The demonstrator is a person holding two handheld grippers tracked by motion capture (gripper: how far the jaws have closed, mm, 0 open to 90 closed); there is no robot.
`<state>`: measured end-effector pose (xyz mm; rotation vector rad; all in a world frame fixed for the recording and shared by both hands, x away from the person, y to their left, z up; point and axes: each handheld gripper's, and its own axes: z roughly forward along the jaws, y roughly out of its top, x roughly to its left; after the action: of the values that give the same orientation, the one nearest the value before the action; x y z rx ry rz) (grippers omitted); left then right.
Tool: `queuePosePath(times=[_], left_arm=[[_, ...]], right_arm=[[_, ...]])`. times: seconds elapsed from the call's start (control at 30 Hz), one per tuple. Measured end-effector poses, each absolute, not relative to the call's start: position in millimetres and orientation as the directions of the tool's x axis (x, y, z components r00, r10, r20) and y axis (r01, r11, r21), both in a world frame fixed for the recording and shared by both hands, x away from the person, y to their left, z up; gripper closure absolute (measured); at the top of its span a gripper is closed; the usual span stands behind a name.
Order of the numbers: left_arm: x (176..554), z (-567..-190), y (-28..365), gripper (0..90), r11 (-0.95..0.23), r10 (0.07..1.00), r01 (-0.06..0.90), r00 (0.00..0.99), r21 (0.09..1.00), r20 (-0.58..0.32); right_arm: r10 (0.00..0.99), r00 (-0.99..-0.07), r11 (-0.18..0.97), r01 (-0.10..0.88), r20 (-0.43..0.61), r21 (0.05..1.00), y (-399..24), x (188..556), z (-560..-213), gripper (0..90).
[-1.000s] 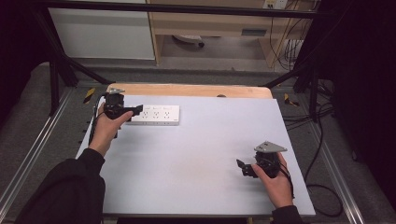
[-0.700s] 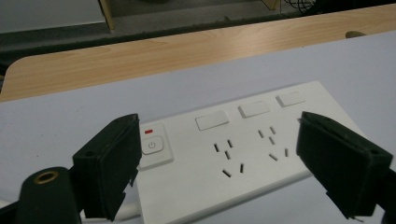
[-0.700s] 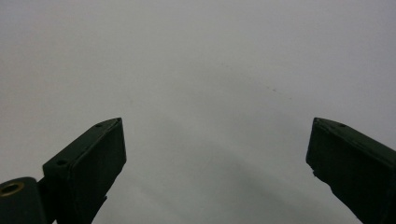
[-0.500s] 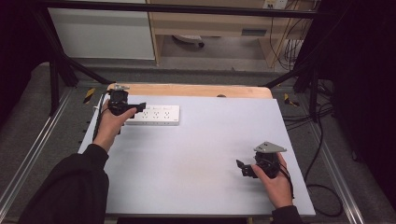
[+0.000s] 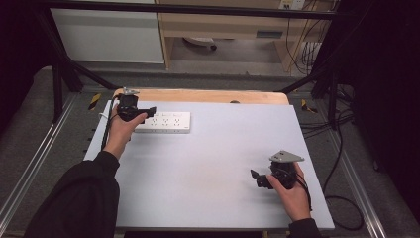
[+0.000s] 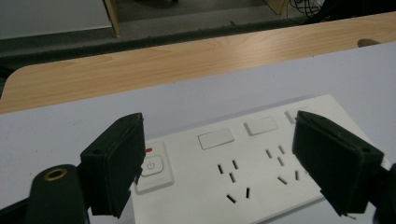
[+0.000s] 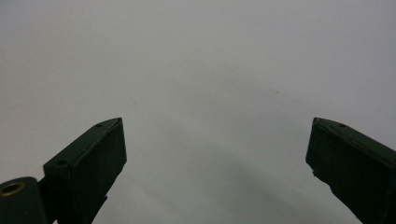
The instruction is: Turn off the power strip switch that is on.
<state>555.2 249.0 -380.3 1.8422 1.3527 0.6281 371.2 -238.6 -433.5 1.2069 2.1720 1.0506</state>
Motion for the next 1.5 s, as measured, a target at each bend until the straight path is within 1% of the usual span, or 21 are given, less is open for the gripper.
queuePosePath(times=[0.23,0.33,0.5,0.57,0.73,0.87,1.17,1.43,1.5], left_arm=[[559,-387,250,19.7,-0.158,0.949,0.597,0.312,0.786,-0.046],[562,-390,252,19.7,-0.134,0.960,0.605,0.276,0.785,-0.050],[564,-391,252,26.2,-0.108,0.962,0.597,0.265,0.795,-0.069],[564,-390,252,27.1,-0.100,0.961,0.590,0.265,0.801,-0.075],[569,-388,250,35.7,-0.107,0.961,0.580,0.269,0.807,-0.066],[571,-388,246,39.5,-0.109,0.960,0.565,0.272,0.818,-0.060],[574,-391,242,47.4,-0.124,0.956,0.575,0.288,0.809,-0.059],[574,-393,240,59.2,-0.131,0.952,0.571,0.301,0.810,-0.058],[575,-394,239,63.4,-0.132,0.953,0.572,0.299,0.810,-0.056]], right_arm=[[0.854,-0.520,0.329,0.517,-0.015,0.790,-238,371,-433,5.5],[0.854,-0.520,0.329,0.518,-0.016,0.789,-238,371,-433,5.5],[0.852,-0.523,0.328,0.511,-0.015,0.795,-239,370,-432,5.5],[0.852,-0.523,0.328,0.512,-0.015,0.794,-239,370,-432,5.5],[0.854,-0.520,0.324,0.513,-0.012,0.795,-239,370,-432,5.4],[0.854,-0.520,0.320,0.513,-0.009,0.796,-240,370,-432,5.4],[0.854,-0.521,0.323,0.511,-0.012,0.796,-240,370,-432,5.0],[0.852,-0.523,0.322,0.509,-0.011,0.798,-240,370,-432,5.0],[0.851,-0.525,0.324,0.508,-0.011,0.798,-240,370,-432,5.0]])
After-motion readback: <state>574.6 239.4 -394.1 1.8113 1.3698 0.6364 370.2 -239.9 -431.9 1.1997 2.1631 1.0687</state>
